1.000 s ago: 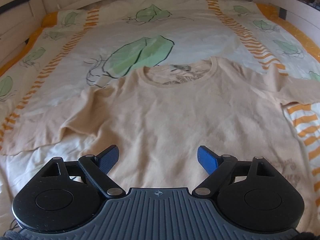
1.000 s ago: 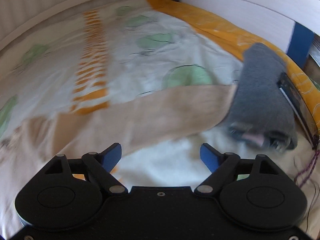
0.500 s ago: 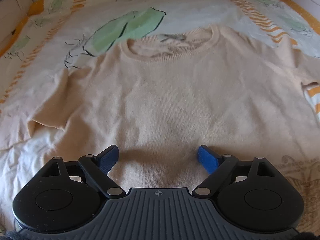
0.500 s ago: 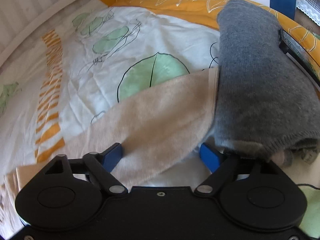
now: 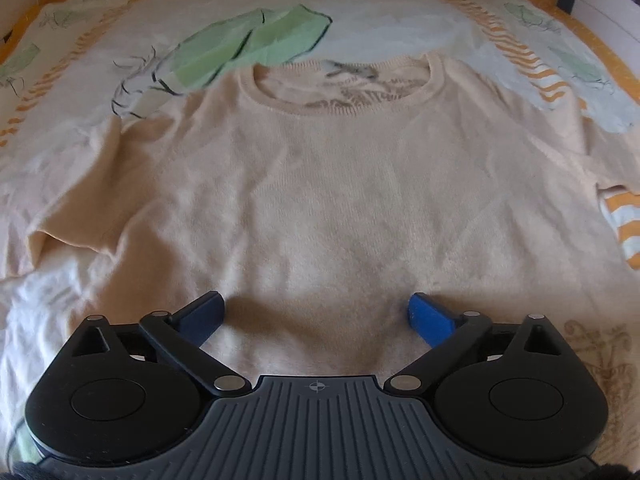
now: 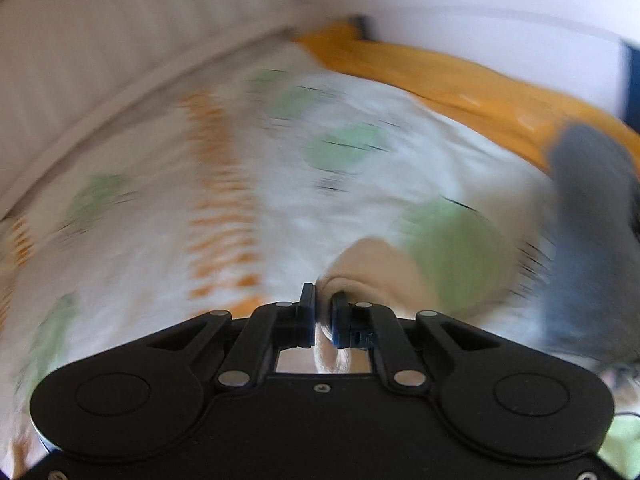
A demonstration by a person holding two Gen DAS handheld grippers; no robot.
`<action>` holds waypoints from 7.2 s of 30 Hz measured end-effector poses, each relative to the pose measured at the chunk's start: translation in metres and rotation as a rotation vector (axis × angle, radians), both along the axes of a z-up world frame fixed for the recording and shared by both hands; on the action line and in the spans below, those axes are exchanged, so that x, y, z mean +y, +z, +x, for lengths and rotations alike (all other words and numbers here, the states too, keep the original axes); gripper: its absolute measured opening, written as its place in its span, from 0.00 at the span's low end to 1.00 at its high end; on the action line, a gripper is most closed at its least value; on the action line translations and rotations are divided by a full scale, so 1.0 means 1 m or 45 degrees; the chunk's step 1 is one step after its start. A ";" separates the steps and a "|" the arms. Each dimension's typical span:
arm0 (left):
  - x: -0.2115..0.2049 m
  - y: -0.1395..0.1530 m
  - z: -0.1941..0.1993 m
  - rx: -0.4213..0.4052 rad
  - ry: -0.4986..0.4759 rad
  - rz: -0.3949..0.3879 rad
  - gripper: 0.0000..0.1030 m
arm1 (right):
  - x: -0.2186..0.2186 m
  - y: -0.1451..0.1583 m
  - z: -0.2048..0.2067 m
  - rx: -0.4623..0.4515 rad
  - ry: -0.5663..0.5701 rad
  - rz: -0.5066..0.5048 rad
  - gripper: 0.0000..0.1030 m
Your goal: Fold small clothes
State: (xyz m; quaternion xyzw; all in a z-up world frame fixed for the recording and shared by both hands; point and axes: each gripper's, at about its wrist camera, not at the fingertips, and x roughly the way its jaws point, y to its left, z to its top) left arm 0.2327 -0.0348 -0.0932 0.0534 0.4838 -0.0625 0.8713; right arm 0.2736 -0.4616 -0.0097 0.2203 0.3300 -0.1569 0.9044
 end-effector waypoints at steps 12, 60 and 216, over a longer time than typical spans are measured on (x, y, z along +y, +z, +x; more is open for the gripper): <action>0.066 0.027 -0.024 -0.146 0.077 -0.054 0.96 | 0.258 0.027 0.032 -0.074 0.805 -0.009 0.13; -0.075 -0.003 0.041 -0.412 -0.529 0.460 0.05 | 0.160 -0.030 -0.015 -0.096 0.588 0.124 0.61; 0.033 0.116 0.052 -0.508 0.156 -0.274 0.12 | 0.181 -0.005 -0.024 -0.103 0.584 0.087 0.99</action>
